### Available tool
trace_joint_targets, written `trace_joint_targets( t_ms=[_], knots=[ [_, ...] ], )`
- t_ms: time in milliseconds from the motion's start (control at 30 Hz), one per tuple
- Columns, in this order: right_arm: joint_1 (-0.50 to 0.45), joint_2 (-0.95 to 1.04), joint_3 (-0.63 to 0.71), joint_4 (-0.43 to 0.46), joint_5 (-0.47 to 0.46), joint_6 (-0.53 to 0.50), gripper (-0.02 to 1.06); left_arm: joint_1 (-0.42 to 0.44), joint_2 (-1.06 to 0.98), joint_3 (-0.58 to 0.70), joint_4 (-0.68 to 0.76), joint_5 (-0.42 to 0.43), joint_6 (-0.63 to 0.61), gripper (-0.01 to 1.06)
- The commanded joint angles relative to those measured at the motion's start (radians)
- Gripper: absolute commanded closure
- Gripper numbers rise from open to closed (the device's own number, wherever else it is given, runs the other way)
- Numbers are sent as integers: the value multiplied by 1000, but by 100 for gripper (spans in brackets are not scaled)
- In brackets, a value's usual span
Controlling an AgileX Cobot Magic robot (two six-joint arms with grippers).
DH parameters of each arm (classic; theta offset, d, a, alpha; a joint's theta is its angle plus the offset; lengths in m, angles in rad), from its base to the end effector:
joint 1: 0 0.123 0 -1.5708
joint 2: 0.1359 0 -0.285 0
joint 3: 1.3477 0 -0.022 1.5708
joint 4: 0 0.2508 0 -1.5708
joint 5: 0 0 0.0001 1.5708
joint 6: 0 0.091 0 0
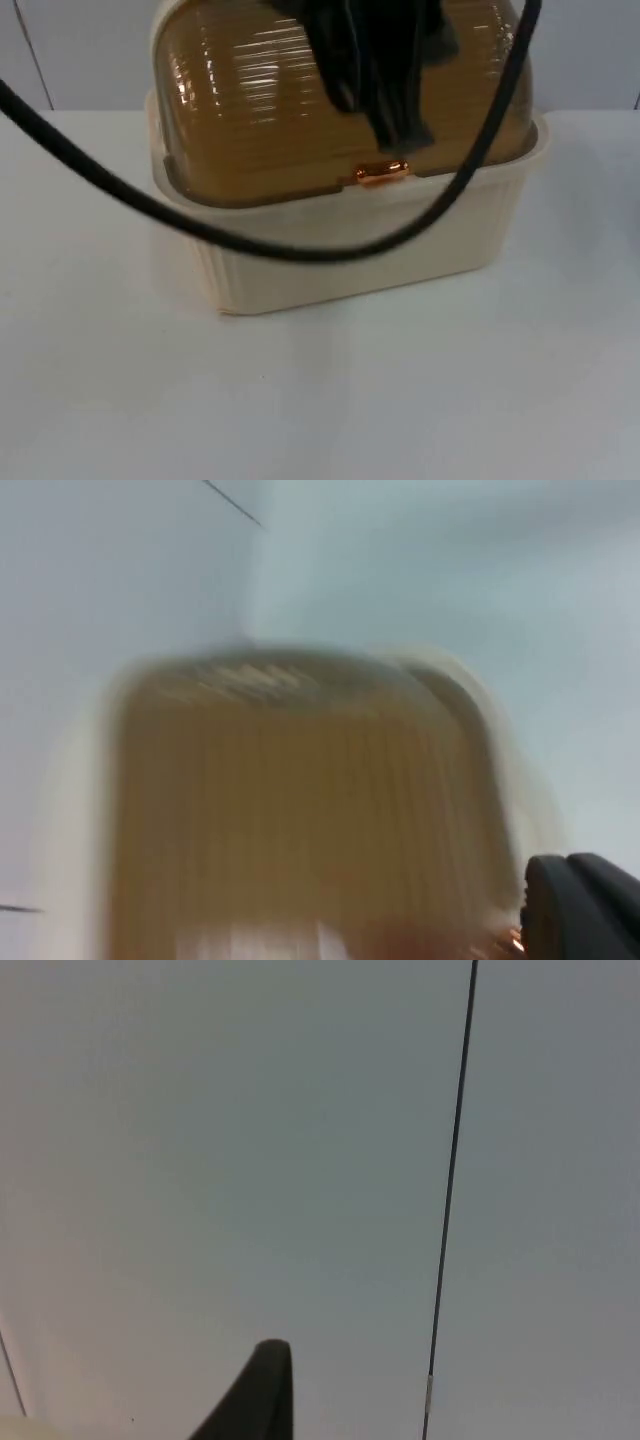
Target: Open the box lid with the left hand, place the block into the box with the right hand, then close the box lid with the left hand.
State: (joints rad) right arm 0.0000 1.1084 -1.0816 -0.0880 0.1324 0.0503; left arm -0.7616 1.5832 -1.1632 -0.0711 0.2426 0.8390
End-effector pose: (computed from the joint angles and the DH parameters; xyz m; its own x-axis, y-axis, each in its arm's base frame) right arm 0.2484 -0.0011 0.4234 -0.0718 -0.0369 -0.9967 0.0089 0.9993 -0.0377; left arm 0.2614 -0.2514 0.2942 0.2050 0.7662 -0.6090 0.7767 0.2512 0.5776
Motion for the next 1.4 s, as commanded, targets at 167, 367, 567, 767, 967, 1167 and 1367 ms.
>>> trace_joint_targets(
  t_ms=[167, 367, 567, 767, 967, 1167, 1367],
  knots=[
    [2, -9, -5, -4, -6, 1, 0, 8, -199, 3, 8, -62, -132, 105],
    [2, -9, -5, -4, -2, 1, 0, 200, -349, 3, 8, -91, -469, 105],
    [2, -9, -5, -4, -2, 1, 0, 480, -376, 3, 4, -37, -746, 105],
    [2, -9, -5, -3, -2, 1, 0, 694, -376, 3, 4, 59, -829, 105],
    [2, -7, -5, 12, 4, 1, 0, 729, -376, 3, 46, 141, -839, 105],
    [2, -7, -5, 12, 13, 1, 0, 729, -374, 3, 120, 178, -839, 105],
    [2, -7, -5, 16, 13, 1, 0, 729, -339, 3, 71, 203, -839, 105]
  ],
)
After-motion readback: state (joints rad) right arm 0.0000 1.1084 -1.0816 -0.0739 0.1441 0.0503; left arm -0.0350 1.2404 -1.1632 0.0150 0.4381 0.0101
